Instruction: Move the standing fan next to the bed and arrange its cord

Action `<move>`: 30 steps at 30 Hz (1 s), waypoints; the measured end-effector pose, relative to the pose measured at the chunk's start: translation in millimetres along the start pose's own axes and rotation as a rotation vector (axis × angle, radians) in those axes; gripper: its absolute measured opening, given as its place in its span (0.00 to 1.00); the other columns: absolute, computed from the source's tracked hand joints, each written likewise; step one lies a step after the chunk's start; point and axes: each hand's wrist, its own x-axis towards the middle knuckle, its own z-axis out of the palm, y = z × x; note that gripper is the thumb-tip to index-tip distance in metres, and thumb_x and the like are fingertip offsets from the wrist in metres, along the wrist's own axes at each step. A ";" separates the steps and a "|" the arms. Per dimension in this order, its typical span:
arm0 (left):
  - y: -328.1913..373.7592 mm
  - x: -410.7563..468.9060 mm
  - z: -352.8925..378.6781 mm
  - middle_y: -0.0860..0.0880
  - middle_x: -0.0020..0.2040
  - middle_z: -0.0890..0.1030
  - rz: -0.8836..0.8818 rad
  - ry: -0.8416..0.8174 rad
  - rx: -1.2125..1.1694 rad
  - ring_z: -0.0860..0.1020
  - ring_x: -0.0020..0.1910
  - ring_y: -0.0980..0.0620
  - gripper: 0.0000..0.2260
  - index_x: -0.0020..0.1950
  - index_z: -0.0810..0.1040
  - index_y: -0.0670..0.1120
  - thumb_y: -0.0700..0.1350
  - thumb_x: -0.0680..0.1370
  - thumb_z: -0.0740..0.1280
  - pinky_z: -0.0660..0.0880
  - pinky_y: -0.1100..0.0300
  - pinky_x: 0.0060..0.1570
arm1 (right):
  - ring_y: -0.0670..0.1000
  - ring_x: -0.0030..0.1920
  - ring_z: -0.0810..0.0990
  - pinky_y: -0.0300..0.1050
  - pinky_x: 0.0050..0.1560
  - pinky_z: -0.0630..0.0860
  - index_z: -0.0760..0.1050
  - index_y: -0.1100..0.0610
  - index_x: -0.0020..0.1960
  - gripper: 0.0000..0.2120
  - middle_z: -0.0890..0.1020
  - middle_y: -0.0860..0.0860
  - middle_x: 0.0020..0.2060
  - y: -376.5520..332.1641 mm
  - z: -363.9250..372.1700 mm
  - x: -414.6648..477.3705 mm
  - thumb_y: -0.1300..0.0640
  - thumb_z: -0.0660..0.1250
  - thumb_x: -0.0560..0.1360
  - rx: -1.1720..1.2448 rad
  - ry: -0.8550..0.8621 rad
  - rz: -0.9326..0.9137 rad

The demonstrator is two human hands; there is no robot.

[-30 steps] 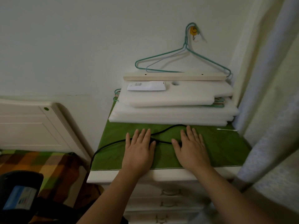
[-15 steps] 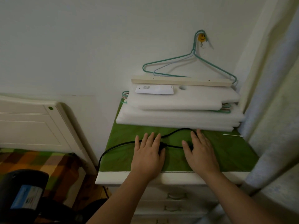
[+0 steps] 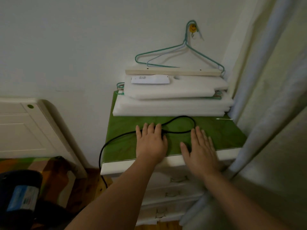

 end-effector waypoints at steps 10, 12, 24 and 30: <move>3.6 -3.2 -2.4 0.40 0.83 0.46 0.038 0.076 0.030 0.42 0.81 0.39 0.29 0.83 0.44 0.49 0.54 0.84 0.49 0.35 0.37 0.76 | 0.53 0.80 0.44 0.53 0.75 0.32 0.54 0.50 0.81 0.43 0.51 0.51 0.81 -5.9 3.9 -41.0 0.30 0.33 0.72 -0.008 -0.122 -0.031; 4.5 -5.6 -2.2 0.40 0.83 0.47 0.049 0.098 0.048 0.43 0.81 0.39 0.28 0.83 0.45 0.49 0.55 0.85 0.49 0.35 0.37 0.76 | 0.53 0.80 0.41 0.53 0.74 0.31 0.51 0.48 0.81 0.42 0.49 0.51 0.81 -2.6 5.0 -38.5 0.29 0.35 0.73 0.016 -0.154 -0.029; 20.5 -90.8 9.1 0.47 0.83 0.46 -0.050 -0.045 0.123 0.41 0.82 0.45 0.30 0.83 0.49 0.50 0.61 0.83 0.38 0.35 0.44 0.77 | 0.54 0.79 0.35 0.58 0.75 0.30 0.45 0.48 0.81 0.37 0.43 0.52 0.81 3.5 -3.1 -36.8 0.31 0.45 0.78 0.045 -0.274 -0.100; 29.6 -138.0 -4.2 0.44 0.82 0.35 -0.010 -0.236 0.167 0.32 0.80 0.43 0.36 0.82 0.37 0.47 0.52 0.82 0.57 0.34 0.44 0.76 | 0.57 0.78 0.30 0.55 0.77 0.33 0.38 0.54 0.81 0.38 0.35 0.55 0.79 -2.3 -15.3 -70.8 0.35 0.47 0.81 0.103 -0.374 -0.103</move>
